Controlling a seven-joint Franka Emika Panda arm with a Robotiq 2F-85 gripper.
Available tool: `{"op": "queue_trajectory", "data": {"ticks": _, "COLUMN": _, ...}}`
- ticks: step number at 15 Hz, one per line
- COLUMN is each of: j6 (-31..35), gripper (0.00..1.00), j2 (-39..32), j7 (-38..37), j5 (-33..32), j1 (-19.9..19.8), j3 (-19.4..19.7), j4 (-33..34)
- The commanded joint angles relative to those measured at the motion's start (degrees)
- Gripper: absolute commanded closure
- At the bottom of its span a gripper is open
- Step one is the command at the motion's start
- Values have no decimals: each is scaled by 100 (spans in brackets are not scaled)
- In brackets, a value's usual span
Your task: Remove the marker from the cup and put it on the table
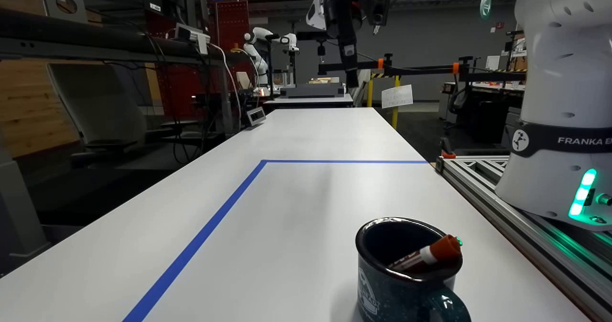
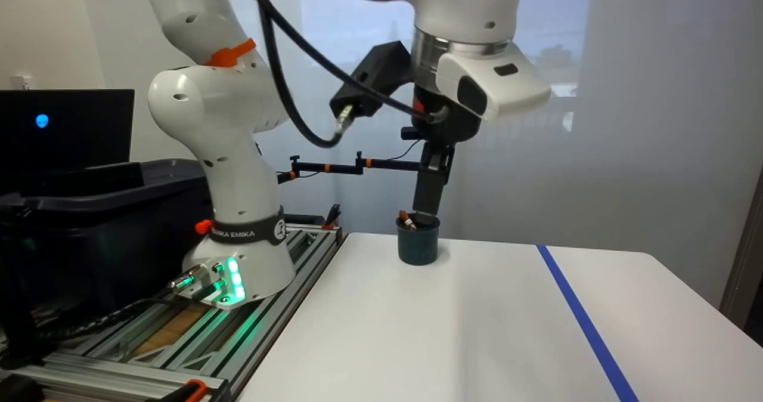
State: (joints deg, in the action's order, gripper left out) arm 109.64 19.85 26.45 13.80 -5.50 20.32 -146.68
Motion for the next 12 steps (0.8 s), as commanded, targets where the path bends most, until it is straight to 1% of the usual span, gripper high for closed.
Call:
{"op": "queue_trajectory", "data": {"ticks": 1, "j6": 255, "gripper": 0, "j2": -463, "j7": -656, "j5": 1056, "j1": 184, "j3": -426, "j4": -15}}
{"op": "queue_trajectory", "data": {"ticks": 2, "j6": 269, "gripper": 0, "j2": -572, "j7": -782, "j5": 1231, "j1": 220, "j3": -568, "j4": -1}}
{"op": "queue_trajectory", "data": {"ticks": 5, "j6": -70, "gripper": 0, "j2": -890, "j7": -1154, "j5": 1389, "j1": 310, "j3": -963, "j4": 63}}
{"op": "queue_trajectory", "data": {"ticks": 6, "j6": -213, "gripper": 0, "j2": -950, "j7": -1394, "j5": 1534, "j1": 364, "j3": -1094, "j4": 27}}
{"op": "queue_trajectory", "data": {"ticks": 7, "j6": 12, "gripper": 0, "j2": -819, "j7": -1060, "j5": 1314, "j1": 203, "j3": -1025, "j4": -19}}
{"op": "queue_trajectory", "data": {"ticks": 9, "j6": -57, "gripper": 0, "j2": -957, "j7": -1259, "j5": 1414, "j1": 272, "j3": -1187, "j4": -19}}
{"op": "queue_trajectory", "data": {"ticks": 12, "j6": -89, "gripper": 0, "j2": -996, "j7": -1302, "j5": 1423, "j1": 273, "j3": -1201, "j4": -16}}
